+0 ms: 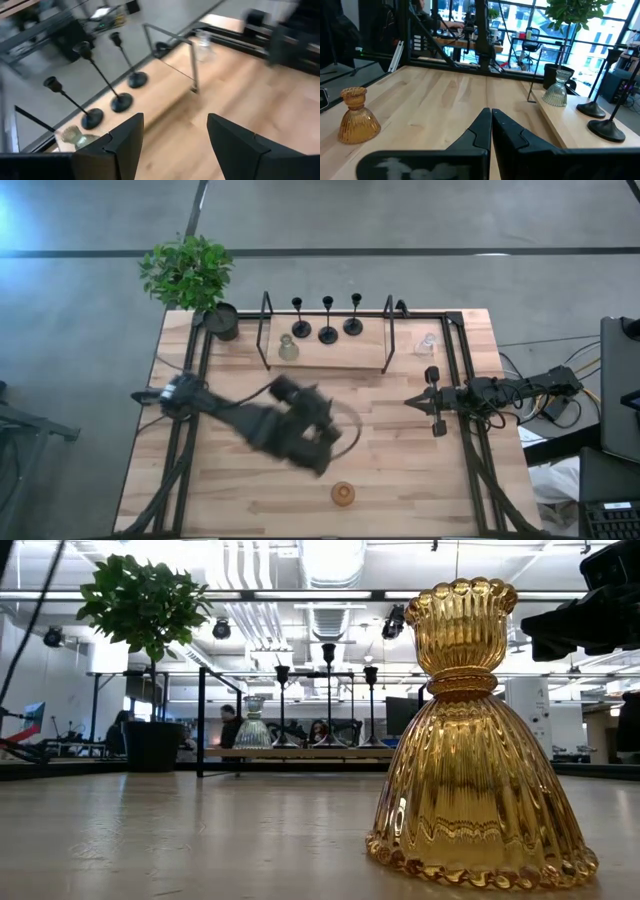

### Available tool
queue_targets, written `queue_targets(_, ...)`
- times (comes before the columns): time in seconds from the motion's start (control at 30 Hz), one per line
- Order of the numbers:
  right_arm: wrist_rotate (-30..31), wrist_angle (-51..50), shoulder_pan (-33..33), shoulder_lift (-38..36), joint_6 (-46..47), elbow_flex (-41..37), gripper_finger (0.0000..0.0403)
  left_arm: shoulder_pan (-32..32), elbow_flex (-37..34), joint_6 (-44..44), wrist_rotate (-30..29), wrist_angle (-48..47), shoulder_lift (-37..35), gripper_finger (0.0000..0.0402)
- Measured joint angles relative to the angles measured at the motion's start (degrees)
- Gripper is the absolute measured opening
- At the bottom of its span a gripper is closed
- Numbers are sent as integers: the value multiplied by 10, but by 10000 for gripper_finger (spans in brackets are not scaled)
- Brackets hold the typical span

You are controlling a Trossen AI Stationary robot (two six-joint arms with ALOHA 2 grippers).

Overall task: Pick & Place candle stick holders
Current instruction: Put the yellow glass candle holder on the shelf aligned with the other glass candle holder

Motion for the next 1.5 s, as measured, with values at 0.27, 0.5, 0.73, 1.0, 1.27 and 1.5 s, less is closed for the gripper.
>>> queue_targets(0.27, 0, 0, 0, 0, 0, 0, 8, -120, -214, -59, -5, 130, -108, 212)
queue_targets(0.5, 0, 0, 0, 0, 0, 0, 8, -170, -444, -1, 29, 441, -216, 208)
queue_targets(0.73, 0, 0, 0, 0, 0, 0, 8, -173, -671, 143, 151, 854, -279, 208)
queue_targets(1.0, 0, 0, 0, 0, 0, 0, 8, -173, -798, 286, 241, 1005, -274, 206)
queue_targets(1.27, 0, 0, 0, 0, 0, 0, 8, -164, -827, 353, 249, 999, -274, 206)
queue_targets(1.5, 0, 0, 0, 0, 0, 0, 8, -154, -833, 401, 289, 1000, -266, 206)
